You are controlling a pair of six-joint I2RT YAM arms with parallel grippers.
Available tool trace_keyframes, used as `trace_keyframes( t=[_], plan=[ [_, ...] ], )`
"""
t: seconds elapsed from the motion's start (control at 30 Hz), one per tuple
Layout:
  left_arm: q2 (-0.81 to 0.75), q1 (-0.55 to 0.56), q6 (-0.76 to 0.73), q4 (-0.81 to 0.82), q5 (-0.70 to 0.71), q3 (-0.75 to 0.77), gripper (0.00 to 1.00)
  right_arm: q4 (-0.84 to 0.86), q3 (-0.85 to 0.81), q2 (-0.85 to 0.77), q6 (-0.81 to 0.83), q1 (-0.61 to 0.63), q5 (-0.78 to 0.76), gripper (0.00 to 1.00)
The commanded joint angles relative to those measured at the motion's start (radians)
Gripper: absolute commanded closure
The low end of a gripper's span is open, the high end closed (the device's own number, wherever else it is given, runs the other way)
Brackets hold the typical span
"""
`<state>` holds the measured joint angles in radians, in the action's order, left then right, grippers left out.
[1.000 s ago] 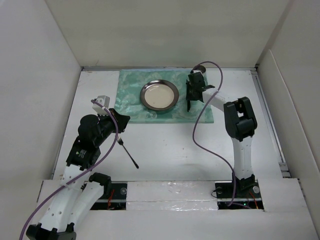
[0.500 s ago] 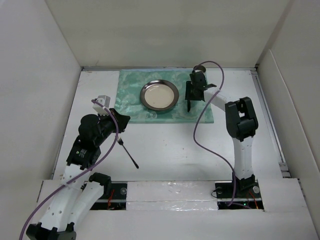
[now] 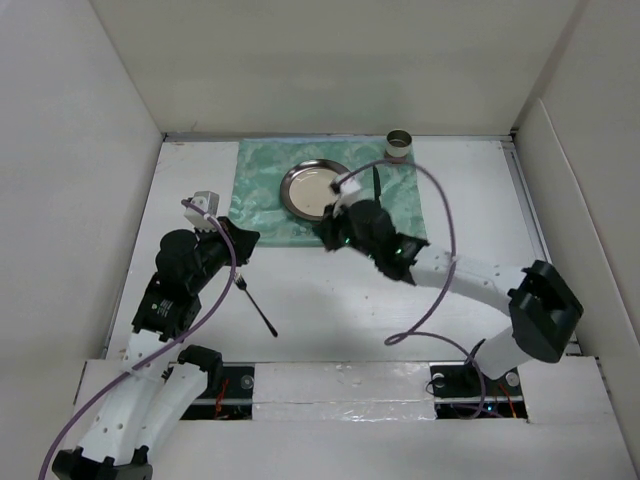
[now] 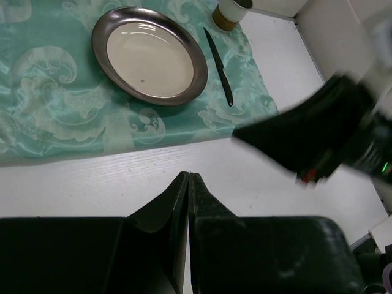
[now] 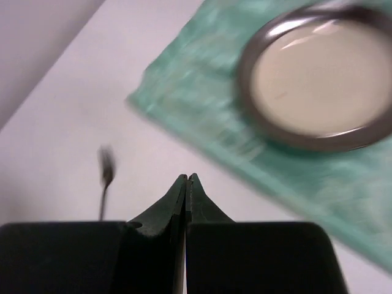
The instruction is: Set the dinner table for one person
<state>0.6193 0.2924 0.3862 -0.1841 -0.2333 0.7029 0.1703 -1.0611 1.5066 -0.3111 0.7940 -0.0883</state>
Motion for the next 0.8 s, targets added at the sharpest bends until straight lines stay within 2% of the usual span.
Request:
trace_keyframes(
  t=[0.0, 0.03, 0.07, 0.17, 0.2, 0.23, 0.3, 0.33, 0.47, 0.57, 0.63, 0.77],
  plan=[
    [-0.044, -0.006, -0.001, 0.040, 0.038, 0.029, 1.00, 0.150, 0.096, 0.056, -0.049, 0.178, -0.014, 1.00],
    [-0.067, -0.006, 0.006, 0.037, 0.054, 0.029, 1.00, 0.158, 0.093, 0.090, -0.040, 0.271, -0.027, 1.00],
    [-0.079, -0.006, 0.016, 0.037, 0.072, 0.027, 1.00, 0.164, 0.084, 0.110, -0.037, 0.315, -0.066, 1.00],
    [-0.133, -0.006, 0.032, 0.031, 0.164, 0.024, 0.87, 0.065, -0.026, 0.226, -0.013, 0.456, -0.176, 0.91],
    [-0.145, -0.006, 0.039, 0.014, 0.210, 0.029, 0.86, 0.051, -0.060, 0.257, -0.007, 0.479, -0.195, 0.79],
    [-0.167, -0.006, 0.043, 0.006, 0.222, 0.030, 0.83, 0.043, -0.110, 0.285, -0.003, 0.496, -0.218, 0.72],
    [-0.188, -0.006, 0.062, 0.002, 0.300, 0.026, 0.78, 0.014, -0.152, 0.358, -0.013, 0.522, -0.245, 0.59],
    [-0.205, -0.006, 0.069, 0.003, 0.316, 0.023, 0.73, 0.003, -0.189, 0.383, -0.032, 0.522, -0.238, 0.56],
    [-0.216, -0.006, 0.111, -0.028, 0.405, 0.036, 0.70, -0.023, -0.259, 0.486, -0.039, 0.522, -0.257, 0.53],
    [-0.231, -0.006, 0.155, -0.041, 0.477, 0.041, 0.64, -0.115, -0.356, 0.591, -0.040, 0.522, -0.324, 0.54],
    [-0.234, -0.006, 0.181, -0.058, 0.517, 0.049, 0.62, -0.112, -0.379, 0.621, -0.028, 0.522, -0.326, 0.55],
    [-0.262, -0.006, 0.195, -0.075, 0.563, 0.056, 0.61, -0.161, -0.441, 0.678, -0.040, 0.522, -0.353, 0.58]
  ],
)
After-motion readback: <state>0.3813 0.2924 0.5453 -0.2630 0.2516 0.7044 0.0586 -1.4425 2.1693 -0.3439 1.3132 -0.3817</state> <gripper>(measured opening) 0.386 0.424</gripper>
